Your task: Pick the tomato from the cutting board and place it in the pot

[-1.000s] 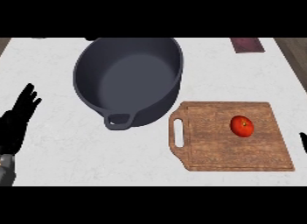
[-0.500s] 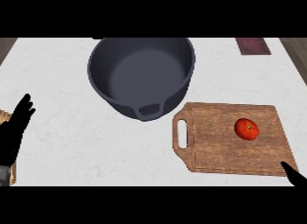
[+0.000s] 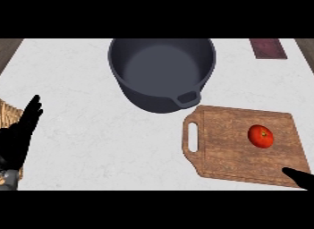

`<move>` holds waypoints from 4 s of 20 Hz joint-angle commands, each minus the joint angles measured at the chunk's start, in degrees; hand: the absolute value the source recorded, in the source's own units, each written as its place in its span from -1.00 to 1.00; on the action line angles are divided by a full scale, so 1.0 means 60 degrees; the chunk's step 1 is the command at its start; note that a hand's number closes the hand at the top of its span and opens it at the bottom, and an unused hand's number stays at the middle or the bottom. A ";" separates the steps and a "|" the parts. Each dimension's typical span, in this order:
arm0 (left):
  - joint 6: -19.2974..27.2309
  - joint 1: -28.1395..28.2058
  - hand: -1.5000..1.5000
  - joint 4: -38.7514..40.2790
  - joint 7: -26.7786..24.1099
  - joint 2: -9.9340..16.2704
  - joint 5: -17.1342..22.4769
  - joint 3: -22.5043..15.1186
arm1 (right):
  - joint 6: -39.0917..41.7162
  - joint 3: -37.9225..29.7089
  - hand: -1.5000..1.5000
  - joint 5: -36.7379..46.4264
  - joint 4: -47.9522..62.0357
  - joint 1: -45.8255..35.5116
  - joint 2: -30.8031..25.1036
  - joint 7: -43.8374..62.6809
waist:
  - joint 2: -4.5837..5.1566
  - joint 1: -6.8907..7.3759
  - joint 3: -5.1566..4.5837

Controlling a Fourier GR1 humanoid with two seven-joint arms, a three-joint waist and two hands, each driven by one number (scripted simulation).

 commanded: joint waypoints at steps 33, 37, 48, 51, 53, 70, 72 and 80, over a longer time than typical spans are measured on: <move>-0.0442 0.0347 0.00 -0.0500 0.0437 -0.0278 -0.0432 0.0573 | 0.5948 0.1589 -1.00 -0.2431 0.4632 -0.6299 0.1040 0.5170 | -0.0048 -0.0150 0.0069; -0.0577 0.0568 0.00 -0.0856 0.0548 -0.0291 -0.0421 0.0700 | 0.5735 0.1417 -1.00 -0.2128 0.5521 -0.6297 0.1308 0.4511 | -0.0050 -0.0147 0.0072; -0.0599 0.0609 0.00 -0.1044 0.0769 -0.0800 -0.0894 0.0807 | 0.6003 0.1021 -1.00 -0.1524 0.5570 -0.5903 0.1729 0.4322 | -0.0068 -0.0201 0.0071; -0.1114 0.0020 0.00 -0.0039 0.0239 -0.0701 -0.0793 0.1302 | 0.6578 0.1053 1.00 -0.1414 0.5877 -0.5980 0.1909 0.3486 | -0.0052 -0.0211 0.0070; -0.1225 0.0151 0.00 -0.0496 0.0661 -0.0556 -0.0805 0.1418 | 0.6391 0.1208 1.00 -0.0975 0.6162 -0.6469 0.2266 0.3424 | -0.0053 -0.0165 0.0072; -0.1811 -0.0099 0.00 -0.0918 0.0649 -0.1140 -0.1169 0.0666 | 0.9935 0.6097 1.00 0.0170 0.3402 -0.8323 0.4107 -0.1168 | -0.0009 0.1641 0.0046; -0.1709 -0.0258 0.00 -0.0772 0.0723 -0.1139 -0.1241 0.0720 | 1.0319 0.7137 1.00 0.0660 0.3008 -0.8939 0.4342 -0.1785 | -0.0031 0.1238 0.0051; -0.1073 -0.0050 0.00 -0.0185 0.0540 -0.1319 -0.1428 0.1243 | 0.8250 0.7417 1.00 0.2936 0.1514 -1.0376 0.4759 -0.2904 | -0.0058 -0.0097 0.0075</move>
